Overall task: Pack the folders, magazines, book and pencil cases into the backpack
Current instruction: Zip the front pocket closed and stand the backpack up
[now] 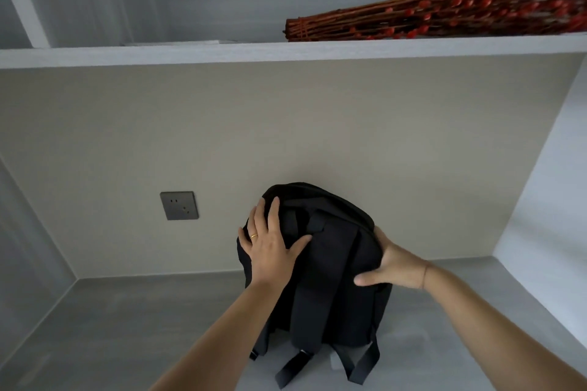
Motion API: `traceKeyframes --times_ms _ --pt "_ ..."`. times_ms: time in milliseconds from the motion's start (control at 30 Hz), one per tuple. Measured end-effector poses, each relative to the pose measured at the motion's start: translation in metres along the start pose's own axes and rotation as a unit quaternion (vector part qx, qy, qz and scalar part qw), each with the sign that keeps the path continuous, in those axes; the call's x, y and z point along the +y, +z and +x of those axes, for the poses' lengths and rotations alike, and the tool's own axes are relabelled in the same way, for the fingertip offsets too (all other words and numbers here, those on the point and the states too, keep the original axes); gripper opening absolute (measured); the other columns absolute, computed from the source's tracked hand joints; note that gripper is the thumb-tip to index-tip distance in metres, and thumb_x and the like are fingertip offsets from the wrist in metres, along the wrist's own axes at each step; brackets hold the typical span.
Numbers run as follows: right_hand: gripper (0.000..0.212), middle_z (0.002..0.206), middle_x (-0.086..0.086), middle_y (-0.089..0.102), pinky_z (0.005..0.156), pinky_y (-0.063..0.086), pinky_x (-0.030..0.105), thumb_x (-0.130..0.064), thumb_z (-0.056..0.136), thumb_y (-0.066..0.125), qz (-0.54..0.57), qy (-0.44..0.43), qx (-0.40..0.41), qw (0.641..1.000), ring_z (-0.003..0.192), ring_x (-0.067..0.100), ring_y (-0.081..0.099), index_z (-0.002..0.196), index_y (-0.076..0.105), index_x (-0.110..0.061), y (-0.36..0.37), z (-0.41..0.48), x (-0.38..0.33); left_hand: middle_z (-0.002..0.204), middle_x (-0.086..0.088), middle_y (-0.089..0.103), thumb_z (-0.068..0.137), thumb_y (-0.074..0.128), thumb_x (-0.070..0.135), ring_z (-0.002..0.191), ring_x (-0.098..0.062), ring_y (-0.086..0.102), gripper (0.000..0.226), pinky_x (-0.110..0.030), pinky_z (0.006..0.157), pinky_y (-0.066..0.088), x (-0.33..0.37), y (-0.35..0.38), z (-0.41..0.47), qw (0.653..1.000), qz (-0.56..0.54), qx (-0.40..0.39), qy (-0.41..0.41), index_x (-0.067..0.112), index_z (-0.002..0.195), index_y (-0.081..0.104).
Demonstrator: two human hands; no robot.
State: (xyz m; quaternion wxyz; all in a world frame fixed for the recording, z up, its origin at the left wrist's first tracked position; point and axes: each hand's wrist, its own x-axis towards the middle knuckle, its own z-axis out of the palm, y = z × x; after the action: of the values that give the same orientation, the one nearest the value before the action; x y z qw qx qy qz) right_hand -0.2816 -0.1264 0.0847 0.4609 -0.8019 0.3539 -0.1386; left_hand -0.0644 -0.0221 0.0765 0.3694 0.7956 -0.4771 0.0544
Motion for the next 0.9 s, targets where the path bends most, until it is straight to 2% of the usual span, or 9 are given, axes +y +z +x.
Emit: traceKeyframes --times_ms 100,300,433,500,567,633,667,800,900 --pt "0.074 0.109 -0.01 0.062 0.081 0.046 0.026 -0.036 0.055 0.087 -0.07 -0.001 0.144 0.987 0.102 0.014 0.059 0.117 0.047 -0.03 0.015 0.007 -0.001 0.158 -0.006 0.006 0.082 0.052 0.06 0.147 -0.023 0.004 0.088 -0.053 0.117 0.004 0.003 0.01 0.002 0.999 -0.034 0.005 -0.039 0.028 0.15 0.006" --pt "0.053 0.09 -0.005 0.067 0.069 0.049 0.032 -0.052 0.054 0.08 -0.143 0.022 0.236 0.961 0.083 0.019 0.062 0.093 0.057 -0.024 0.03 0.006 -0.008 0.16 0.001 -0.008 0.074 0.007 0.083 0.147 -0.016 -0.011 0.089 -0.051 0.117 -0.003 0.0 0.023 -0.033 0.993 -0.1 0.025 -0.063 0.037 0.148 -0.005" --pt "0.046 0.082 -0.004 0.065 0.065 0.05 0.034 -0.057 0.057 0.061 -0.181 0.019 0.315 0.932 0.078 0.022 0.061 0.085 0.056 -0.021 0.055 0.004 -0.011 0.159 0.008 -0.015 0.079 0.02 0.08 0.145 -0.012 -0.018 0.086 -0.047 0.118 -0.006 0.012 0.017 -0.05 0.977 -0.17 -0.009 -0.131 0.036 0.149 -0.003" --pt "0.021 0.082 0.004 0.066 0.059 0.045 0.033 -0.03 0.07 0.059 -0.199 0.011 0.356 0.913 0.08 0.029 0.062 0.083 0.056 -0.014 0.073 0.006 -0.013 0.16 0.007 -0.013 0.078 0.024 0.071 0.147 -0.015 -0.013 0.085 -0.044 0.119 -0.001 0.029 0.005 -0.054 0.94 -0.276 -0.068 -0.188 0.031 0.151 0.005" --pt "0.007 0.082 0.008 0.064 0.057 0.04 0.032 -0.009 0.076 0.049 -0.209 0.016 0.379 0.901 0.081 0.034 0.061 0.082 0.053 -0.009 0.092 0.008 -0.02 0.16 0.01 -0.004 0.077 0.024 0.071 0.148 -0.015 0.001 0.081 -0.04 0.119 0.007 0.039 -0.01 -0.057 0.863 -0.402 -0.134 -0.275 0.036 0.149 0.01" --pt "0.007 0.087 0.008 0.064 0.06 0.039 0.032 -0.009 0.081 0.048 -0.198 0.045 0.395 0.896 0.086 0.032 0.06 0.085 0.053 -0.009 0.108 0.008 -0.032 0.158 0.012 0.014 0.076 0.026 0.077 0.146 -0.014 0.016 0.082 -0.039 0.12 0.013 0.037 -0.021 -0.057 0.797 -0.476 -0.189 -0.321 0.038 0.148 0.017" --pt "0.009 0.089 0.008 0.064 0.062 0.037 0.031 -0.015 0.084 0.049 -0.181 0.059 0.405 0.894 0.088 0.032 0.059 0.088 0.054 -0.008 0.113 0.008 -0.039 0.155 0.013 0.023 0.074 0.029 0.079 0.144 -0.013 0.022 0.085 -0.038 0.12 0.017 0.033 -0.027 -0.055 0.791 -0.486 -0.21 -0.307 0.037 0.147 0.021" --pt "0.037 0.084 0.006 0.066 0.06 0.037 0.03 -0.048 0.081 0.053 -0.111 0.066 0.435 0.891 0.085 0.03 0.062 0.086 0.054 -0.012 0.134 0.01 -0.065 0.131 0.013 0.056 0.066 0.07 0.061 0.118 -0.008 0.053 0.082 -0.026 0.099 0.042 0.009 -0.038 -0.032 0.876 -0.398 -0.196 -0.191 0.029 0.137 0.042" --pt "0.041 0.085 -0.005 0.065 0.06 0.044 0.029 -0.055 0.07 0.061 -0.061 0.072 0.414 0.905 0.082 0.02 0.063 0.09 0.055 -0.02 0.148 0.014 -0.075 0.137 0.006 0.05 0.064 0.072 0.063 0.127 -0.016 0.047 0.095 -0.037 0.106 0.04 -0.013 -0.038 -0.015 0.94 -0.268 -0.123 -0.173 0.026 0.142 0.032"
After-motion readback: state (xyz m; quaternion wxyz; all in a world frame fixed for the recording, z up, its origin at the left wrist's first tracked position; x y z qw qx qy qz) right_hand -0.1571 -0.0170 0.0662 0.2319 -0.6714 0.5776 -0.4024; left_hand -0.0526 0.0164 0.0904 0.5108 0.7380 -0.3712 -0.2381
